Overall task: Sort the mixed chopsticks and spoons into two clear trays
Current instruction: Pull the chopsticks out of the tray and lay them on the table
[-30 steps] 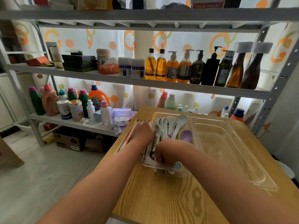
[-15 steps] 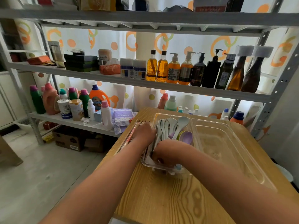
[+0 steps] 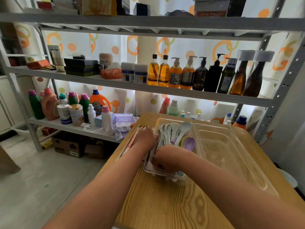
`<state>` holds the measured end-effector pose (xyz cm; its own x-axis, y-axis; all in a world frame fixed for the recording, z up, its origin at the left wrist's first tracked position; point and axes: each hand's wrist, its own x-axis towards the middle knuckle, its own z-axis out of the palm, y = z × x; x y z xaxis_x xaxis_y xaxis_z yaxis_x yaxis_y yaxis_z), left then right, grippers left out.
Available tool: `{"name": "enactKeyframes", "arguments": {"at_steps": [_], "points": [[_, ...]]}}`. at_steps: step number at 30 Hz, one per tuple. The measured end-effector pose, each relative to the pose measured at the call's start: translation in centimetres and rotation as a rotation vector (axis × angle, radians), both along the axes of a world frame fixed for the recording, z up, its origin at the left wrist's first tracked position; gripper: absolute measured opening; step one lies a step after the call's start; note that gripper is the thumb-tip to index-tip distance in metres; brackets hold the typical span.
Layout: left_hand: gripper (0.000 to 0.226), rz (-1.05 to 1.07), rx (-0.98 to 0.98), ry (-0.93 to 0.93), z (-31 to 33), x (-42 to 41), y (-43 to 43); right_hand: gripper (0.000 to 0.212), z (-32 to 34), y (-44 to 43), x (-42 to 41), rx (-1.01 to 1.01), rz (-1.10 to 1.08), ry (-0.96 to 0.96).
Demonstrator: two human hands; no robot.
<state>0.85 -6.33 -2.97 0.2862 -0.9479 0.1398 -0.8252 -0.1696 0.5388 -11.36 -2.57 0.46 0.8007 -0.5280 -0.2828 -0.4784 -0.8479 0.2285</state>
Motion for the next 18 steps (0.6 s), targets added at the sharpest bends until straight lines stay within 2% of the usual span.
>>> {"name": "enactKeyframes", "arguments": {"at_steps": [4,9,11,14,17,18], "points": [[0.039,-0.002,-0.008,0.008,0.0,0.1,-0.1,0.021,0.3,-0.1,-0.4,-0.058,0.159,0.0],[0.039,0.009,0.023,0.039,0.3,0.0,0.1,0.03,1.1,-0.3,-1.2,0.12,0.069,-0.185],[0.032,0.014,0.05,0.043,0.6,0.0,0.2,0.023,1.9,-0.3,-1.3,0.176,0.054,-0.323],[0.023,-0.01,0.092,0.029,0.4,0.1,0.7,0.017,2.9,-0.2,-1.4,0.26,0.073,-0.625],[0.022,-0.012,0.06,0.171,0.4,0.0,1.4,0.015,3.5,0.0,-1.5,0.194,0.122,-0.894],[0.027,-0.017,0.052,0.123,0.6,0.0,1.4,0.014,3.6,0.2,-1.5,0.165,0.129,-0.975]]}}
